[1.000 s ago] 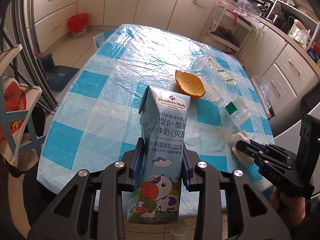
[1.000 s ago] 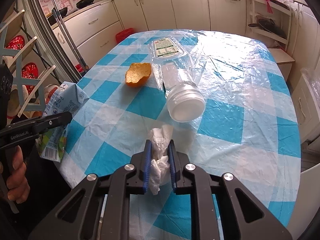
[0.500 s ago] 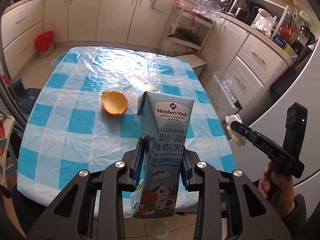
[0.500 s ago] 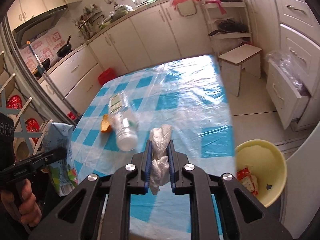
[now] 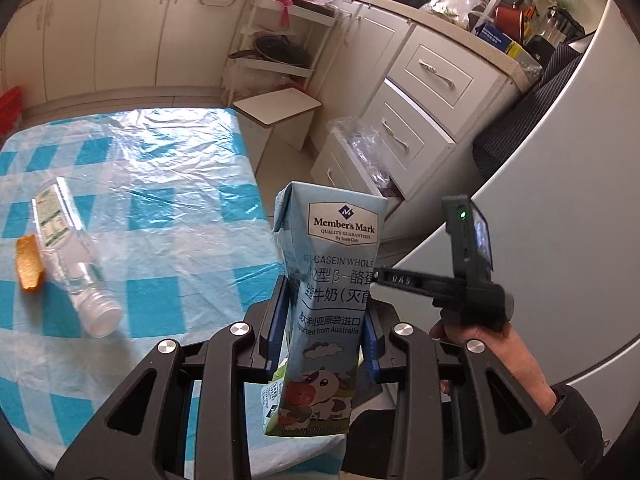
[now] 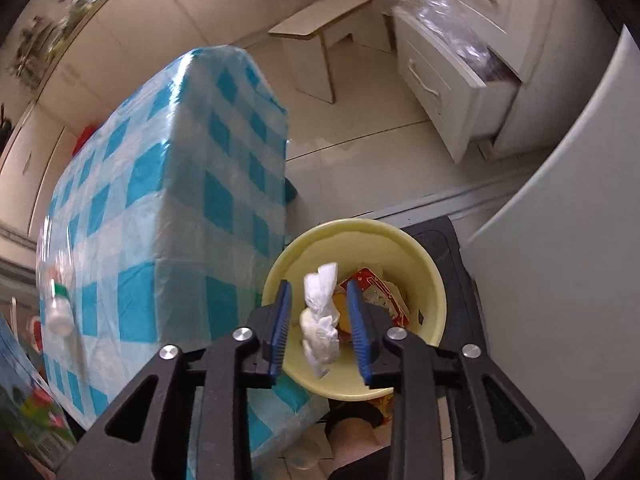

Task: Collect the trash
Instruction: 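Open both tools over the yellow bucket to drop the tissue and carton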

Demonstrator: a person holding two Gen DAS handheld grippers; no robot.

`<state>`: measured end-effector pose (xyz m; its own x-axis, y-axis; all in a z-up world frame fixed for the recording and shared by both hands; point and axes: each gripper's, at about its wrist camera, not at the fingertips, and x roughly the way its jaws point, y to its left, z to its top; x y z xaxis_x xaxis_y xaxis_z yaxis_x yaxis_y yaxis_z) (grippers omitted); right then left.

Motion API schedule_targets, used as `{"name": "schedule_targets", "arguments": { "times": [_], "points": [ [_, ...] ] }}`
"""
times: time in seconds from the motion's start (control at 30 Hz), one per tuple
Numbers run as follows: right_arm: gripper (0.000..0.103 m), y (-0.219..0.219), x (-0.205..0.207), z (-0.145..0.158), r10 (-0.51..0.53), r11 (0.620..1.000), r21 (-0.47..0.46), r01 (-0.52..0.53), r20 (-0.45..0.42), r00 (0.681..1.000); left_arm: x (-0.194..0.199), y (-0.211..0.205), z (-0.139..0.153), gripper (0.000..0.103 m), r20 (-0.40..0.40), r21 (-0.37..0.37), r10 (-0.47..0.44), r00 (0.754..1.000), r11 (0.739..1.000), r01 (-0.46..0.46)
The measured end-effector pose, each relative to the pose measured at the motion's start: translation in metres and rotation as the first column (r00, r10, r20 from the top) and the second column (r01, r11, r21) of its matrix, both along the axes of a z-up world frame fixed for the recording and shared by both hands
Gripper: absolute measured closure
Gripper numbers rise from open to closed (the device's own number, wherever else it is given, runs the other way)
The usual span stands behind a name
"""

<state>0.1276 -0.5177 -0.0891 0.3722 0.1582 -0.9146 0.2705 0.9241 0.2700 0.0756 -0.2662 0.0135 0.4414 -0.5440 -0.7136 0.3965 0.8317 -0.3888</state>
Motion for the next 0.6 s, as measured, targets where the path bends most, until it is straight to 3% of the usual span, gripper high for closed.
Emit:
{"name": "schedule_targets", "arguments": {
  "times": [0.13, 0.23, 0.3, 0.43, 0.6],
  "points": [
    [0.051, -0.02, -0.006, 0.029, -0.124, 0.992, 0.048, 0.118, 0.15, 0.981, 0.011, -0.033, -0.024, 0.073, -0.044, 0.005, -0.019, 0.999, 1.0, 0.019],
    [0.039, -0.02, -0.013, 0.06, -0.164, 0.986, 0.061, 0.152, 0.306, 0.938, 0.021, -0.058, -0.045, 0.073, -0.072, 0.022, -0.025, 0.997, 0.999, 0.027],
    [0.037, -0.021, -0.019, 0.075, -0.19, 0.981, 0.054, 0.184, 0.381, 0.905, 0.03, -0.078, -0.062, 0.067, -0.104, 0.046, -0.035, 0.994, 0.998, 0.04],
    [0.037, -0.033, -0.016, 0.083, -0.243, 0.97, 0.109, 0.218, 0.427, 0.871, 0.041, -0.098, -0.087, 0.052, -0.171, 0.068, -0.033, 0.985, 0.997, 0.046],
    [0.037, -0.036, -0.011, 0.085, -0.26, 0.965, 0.142, 0.22, 0.431, 0.864, 0.037, -0.097, -0.086, 0.039, -0.146, 0.077, -0.043, 0.988, 0.996, 0.054]
  ]
}}
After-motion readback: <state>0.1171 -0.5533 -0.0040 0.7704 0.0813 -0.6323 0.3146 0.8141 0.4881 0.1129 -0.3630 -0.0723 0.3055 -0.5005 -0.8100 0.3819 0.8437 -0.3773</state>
